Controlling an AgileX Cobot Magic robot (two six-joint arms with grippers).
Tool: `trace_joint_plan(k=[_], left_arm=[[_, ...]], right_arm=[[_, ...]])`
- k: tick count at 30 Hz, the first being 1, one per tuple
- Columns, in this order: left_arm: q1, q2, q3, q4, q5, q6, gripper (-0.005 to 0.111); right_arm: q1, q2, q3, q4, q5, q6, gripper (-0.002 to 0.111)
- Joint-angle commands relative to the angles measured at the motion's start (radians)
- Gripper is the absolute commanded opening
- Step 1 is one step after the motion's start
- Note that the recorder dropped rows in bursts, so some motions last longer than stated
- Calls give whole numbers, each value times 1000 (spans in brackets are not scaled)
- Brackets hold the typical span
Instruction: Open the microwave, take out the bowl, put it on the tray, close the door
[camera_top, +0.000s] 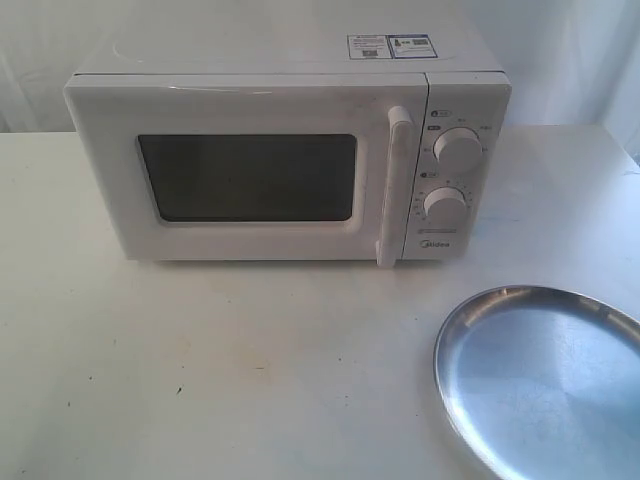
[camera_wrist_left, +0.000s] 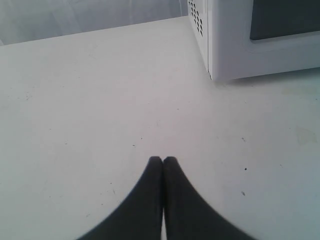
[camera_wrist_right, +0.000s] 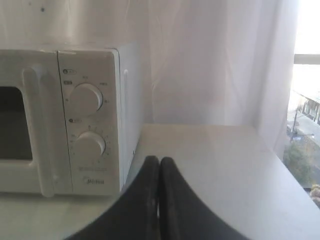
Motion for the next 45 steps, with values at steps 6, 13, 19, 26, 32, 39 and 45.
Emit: trace_joint_plan(k=[6, 13, 19, 26, 32, 39, 45], left_arm=[[-1, -2, -1, -3, -1, -7, 0], [-1, -2, -1, -3, -1, -7, 0], [-1, -2, -1, -3, -1, -7, 0], [-1, -2, -1, -3, -1, -7, 0], [-1, -2, -1, -3, -1, -7, 0], [-1, -2, -1, -3, -1, -7, 0], [-1, -2, -1, -3, -1, -7, 0]], right_arm=[[-4, -7, 5, 4, -308, 216, 0], [-4, -7, 5, -154, -458, 568, 0], [-4, 120, -131, -659, -720, 885, 0], [-4, 569, -363, -922, -709, 865, 0], [-4, 1011, -381, -958, -807, 545, 0], [-4, 1544, -442, -924, -1184, 314, 0], [-5, 1748, -555, -1043, -1239, 317, 0]])
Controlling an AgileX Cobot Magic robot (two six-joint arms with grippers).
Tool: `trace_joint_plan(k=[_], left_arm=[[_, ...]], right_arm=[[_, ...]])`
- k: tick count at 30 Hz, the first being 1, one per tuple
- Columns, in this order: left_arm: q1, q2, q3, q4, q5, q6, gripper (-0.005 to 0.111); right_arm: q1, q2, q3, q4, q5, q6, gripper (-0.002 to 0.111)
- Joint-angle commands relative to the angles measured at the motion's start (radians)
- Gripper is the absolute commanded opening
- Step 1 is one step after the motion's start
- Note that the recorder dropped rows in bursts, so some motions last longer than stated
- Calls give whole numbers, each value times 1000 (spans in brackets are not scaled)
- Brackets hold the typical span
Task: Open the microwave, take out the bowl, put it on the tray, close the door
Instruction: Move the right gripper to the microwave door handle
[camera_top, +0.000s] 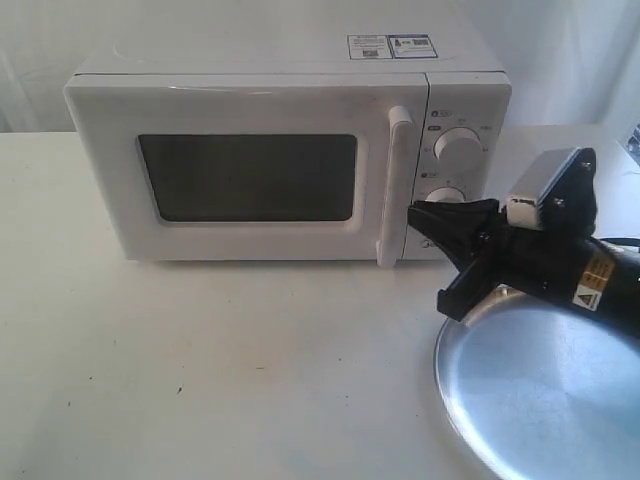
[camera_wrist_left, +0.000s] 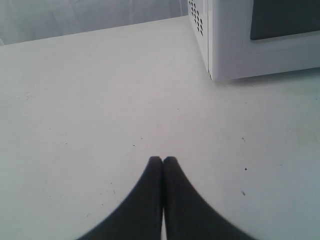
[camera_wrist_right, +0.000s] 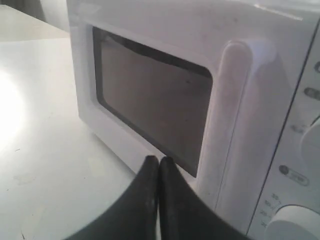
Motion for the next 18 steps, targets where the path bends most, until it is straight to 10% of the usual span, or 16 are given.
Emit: trace_joint_plan(k=[1, 6, 14, 18], left_arm=[[-1, -2, -1, -3, -1, -7, 0], [-1, -2, -1, -3, -1, -7, 0], [-1, -2, -1, -3, -1, -7, 0], [-1, -2, -1, -3, -1, -7, 0]], right_arm=[[-3, 93, -69, -96, -51, -16, 0], [-38, 95, -92, -140, 65, -16, 2], [-103, 103, -146, -227, 111, 96, 47], [-103, 106, -197, -307, 120, 178, 44]])
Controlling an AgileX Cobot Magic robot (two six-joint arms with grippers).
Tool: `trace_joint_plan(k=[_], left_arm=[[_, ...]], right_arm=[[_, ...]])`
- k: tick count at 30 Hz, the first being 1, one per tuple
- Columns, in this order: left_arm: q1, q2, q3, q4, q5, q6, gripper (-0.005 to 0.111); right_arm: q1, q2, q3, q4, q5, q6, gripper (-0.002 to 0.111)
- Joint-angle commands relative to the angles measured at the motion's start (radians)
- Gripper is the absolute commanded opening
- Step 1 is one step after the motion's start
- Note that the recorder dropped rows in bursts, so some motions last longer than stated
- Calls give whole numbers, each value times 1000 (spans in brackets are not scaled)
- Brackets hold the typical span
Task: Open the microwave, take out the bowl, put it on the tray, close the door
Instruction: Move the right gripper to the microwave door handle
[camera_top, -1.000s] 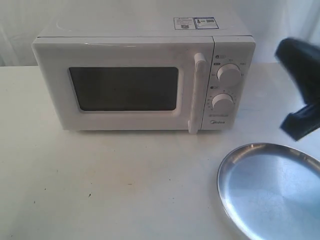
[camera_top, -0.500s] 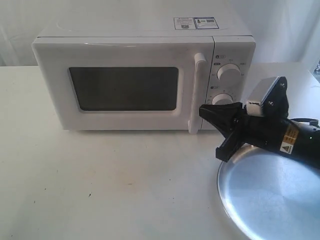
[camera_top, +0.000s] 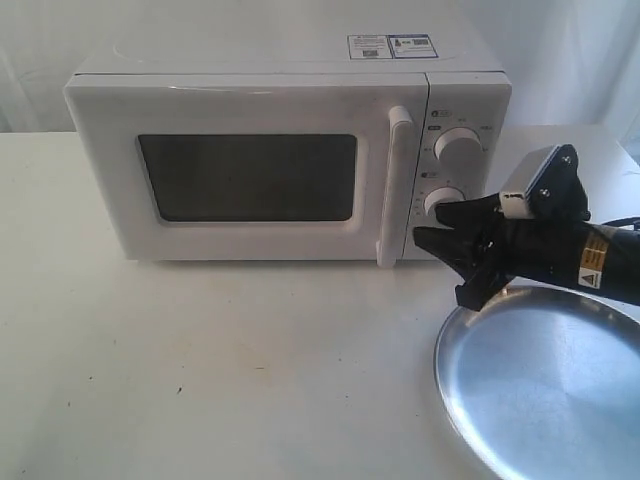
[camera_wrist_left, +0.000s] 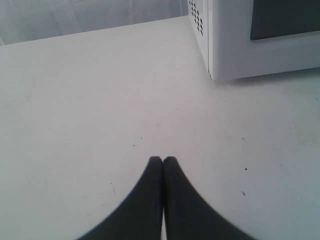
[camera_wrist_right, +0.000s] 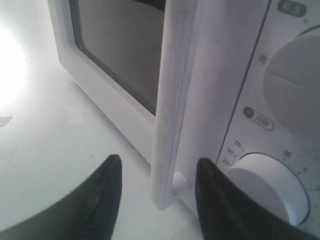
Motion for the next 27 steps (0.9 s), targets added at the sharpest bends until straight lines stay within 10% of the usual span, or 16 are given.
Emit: trace_joint_plan(k=[1, 27], left_arm=[[-1, -2, -1, -3, -1, -7, 0], [-1, -2, -1, -3, -1, -7, 0]], right_arm=[[-8, 4, -64, -103, 15, 100, 44], [126, 209, -329, -205, -124, 171, 38]])
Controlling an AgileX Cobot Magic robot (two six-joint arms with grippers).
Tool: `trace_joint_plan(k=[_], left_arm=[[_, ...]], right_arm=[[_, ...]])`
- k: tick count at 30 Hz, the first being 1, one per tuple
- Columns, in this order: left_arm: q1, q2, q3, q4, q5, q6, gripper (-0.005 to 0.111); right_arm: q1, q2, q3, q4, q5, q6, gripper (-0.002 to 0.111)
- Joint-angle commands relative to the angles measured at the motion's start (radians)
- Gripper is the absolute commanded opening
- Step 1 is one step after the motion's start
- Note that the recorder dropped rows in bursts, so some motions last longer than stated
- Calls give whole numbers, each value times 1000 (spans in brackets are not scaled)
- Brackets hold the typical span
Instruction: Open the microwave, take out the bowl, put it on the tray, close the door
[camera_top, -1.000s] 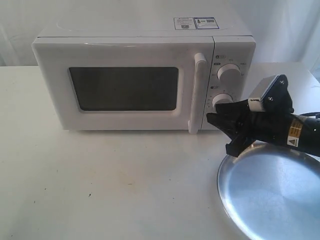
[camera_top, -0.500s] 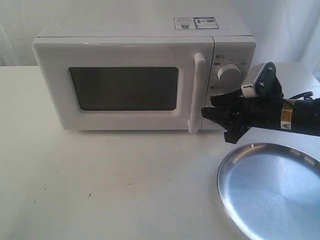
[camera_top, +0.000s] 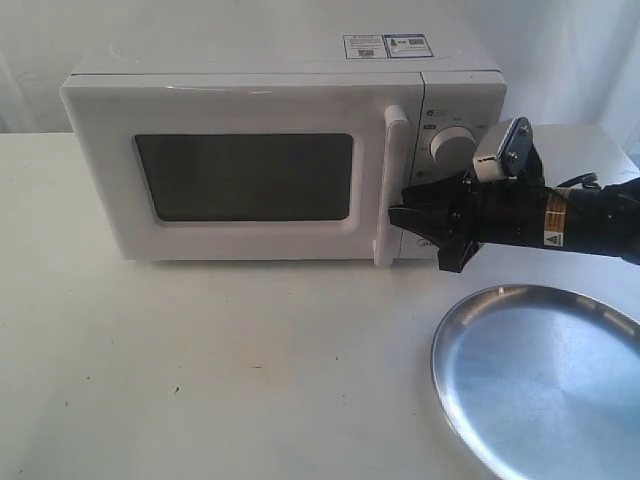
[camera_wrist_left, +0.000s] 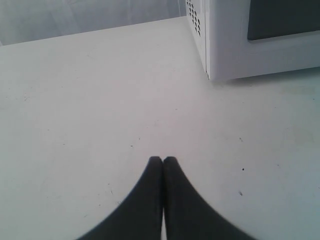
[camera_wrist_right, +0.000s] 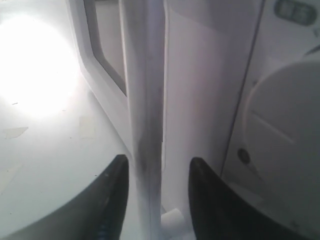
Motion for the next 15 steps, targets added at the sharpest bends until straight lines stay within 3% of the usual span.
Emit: trace_joint_plan(k=[1, 15], left_arm=[[-1, -2, -1, -3, -1, -7, 0], [-1, -2, -1, -3, -1, -7, 0]], right_arm=[[89, 11, -37, -21, -68, -34, 38], [87, -196, 101, -12, 49, -34, 35]])
